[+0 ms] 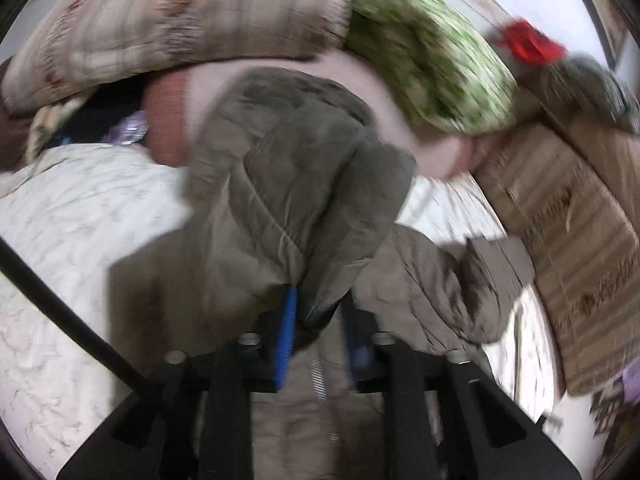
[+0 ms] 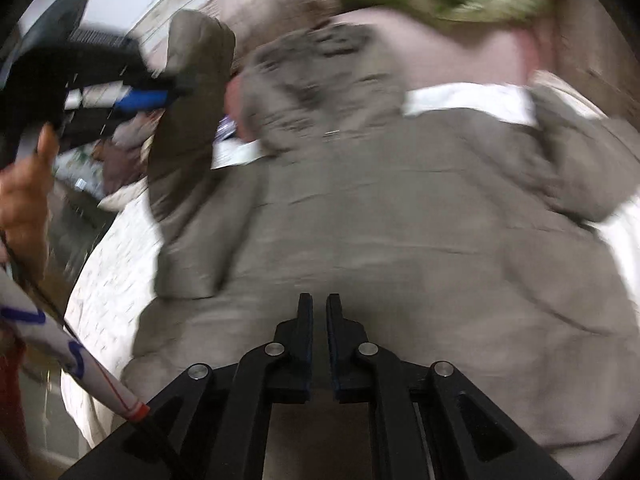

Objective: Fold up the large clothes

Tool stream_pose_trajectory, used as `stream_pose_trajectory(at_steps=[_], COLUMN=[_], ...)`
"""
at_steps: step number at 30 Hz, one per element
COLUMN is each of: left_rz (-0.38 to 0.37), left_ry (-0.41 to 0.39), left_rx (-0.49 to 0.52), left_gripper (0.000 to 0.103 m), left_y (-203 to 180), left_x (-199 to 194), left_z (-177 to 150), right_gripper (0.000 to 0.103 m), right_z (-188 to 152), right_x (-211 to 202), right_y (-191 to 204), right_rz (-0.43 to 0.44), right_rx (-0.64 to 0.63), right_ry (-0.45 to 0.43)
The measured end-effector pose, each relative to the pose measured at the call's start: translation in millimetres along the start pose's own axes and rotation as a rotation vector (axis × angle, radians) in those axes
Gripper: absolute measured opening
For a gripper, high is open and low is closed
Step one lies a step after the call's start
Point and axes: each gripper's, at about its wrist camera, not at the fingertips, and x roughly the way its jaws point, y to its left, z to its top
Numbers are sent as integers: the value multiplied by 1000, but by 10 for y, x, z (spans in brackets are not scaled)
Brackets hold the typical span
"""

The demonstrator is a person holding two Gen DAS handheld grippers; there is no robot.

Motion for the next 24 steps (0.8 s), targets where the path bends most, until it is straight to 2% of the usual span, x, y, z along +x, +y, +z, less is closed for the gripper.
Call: stream_pose_trajectory(at_steps=[1,2,3,4,8,11,14,17,20,21,22,23,24], left_rz=[-26,-41,-55,-66,-92,-78,19,131,169,161,149,145,148], left_ry=[16,26,38,51,77,36,-49,-126,-156,-164,-166,-165,-163], left_rx=[7,7,6,6,3,3,27,31,-35,-81,-120,-139,-151], left_gripper=[44,49,50,51,51,51,52,52,53,54,55,55,55], left_y=[-117,-184,-252,-309,-361,-274,-224,-221,-170,-128,-95,-90,-85], left_x=[46,81,114,139,67,-238,-650,-1082,-1396,-1498,-1576,-1624,-1669], left_z=[-61,-94,-140,-196,-442,-741,-1142,-1593,-1913,-2023,-2121,-2179,-2239], right_gripper=[29,37,50,55,57,65,66,66,66,65,37,13,8], right_z=[26,56,70,100,207,297,467,655,920,970,1009,1029,1025], right_x=[-54,-102,-135,-180,-245,-190,4,312,721,819,909,954,941], right_y=[-158,-302,-401,-537,-842,-905,-882,-847,-824,-829,-841,-845,-863], right_rz=[-13,-26,-34,-43,-4,20,27,-5,-72,-93,-98,-86,-74], right_rx=[28,60,85,124,217,221,197,164,157,169,182,189,211], right_ry=[-4,-11,-18,-33,-37,-26,9,34,84,97,114,130,143])
